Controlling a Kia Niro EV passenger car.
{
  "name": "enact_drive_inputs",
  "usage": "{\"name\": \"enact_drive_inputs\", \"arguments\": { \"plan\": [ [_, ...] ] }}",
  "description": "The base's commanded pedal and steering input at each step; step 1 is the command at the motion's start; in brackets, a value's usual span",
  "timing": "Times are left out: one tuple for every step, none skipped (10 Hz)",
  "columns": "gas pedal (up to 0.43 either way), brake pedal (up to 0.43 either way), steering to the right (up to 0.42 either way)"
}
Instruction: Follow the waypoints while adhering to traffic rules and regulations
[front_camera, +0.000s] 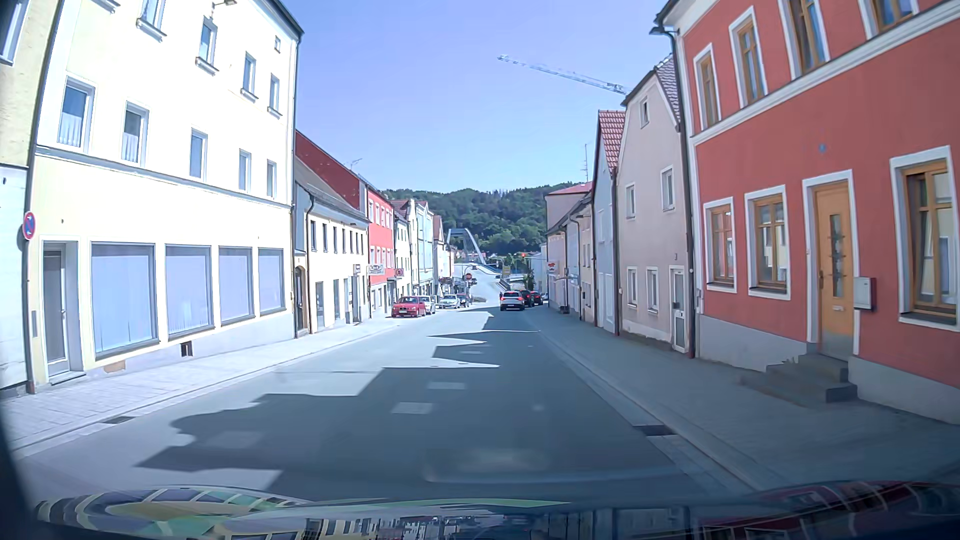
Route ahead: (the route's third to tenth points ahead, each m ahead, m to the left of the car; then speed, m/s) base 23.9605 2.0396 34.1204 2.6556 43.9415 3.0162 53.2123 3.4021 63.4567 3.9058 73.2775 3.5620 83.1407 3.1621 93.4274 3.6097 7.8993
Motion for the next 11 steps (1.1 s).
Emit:
{"name": "enact_drive_inputs", "arguments": {
  "plan": [
    [0.0,0.0,-0.033],
    [0.0,0.0,-0.031],
    [0.0,0.0,-0.029],
    [0.0,0.0,-0.026],
    [0.0,0.0,-0.024],
    [0.0,0.0,-0.023],
    [0.0,0.0,-0.023],
    [0.0,0.0,-0.023],
    [0.0,0.0,-0.022],
    [0.0,0.0,-0.02],
    [0.0,0.0,-0.017]
  ]
}}
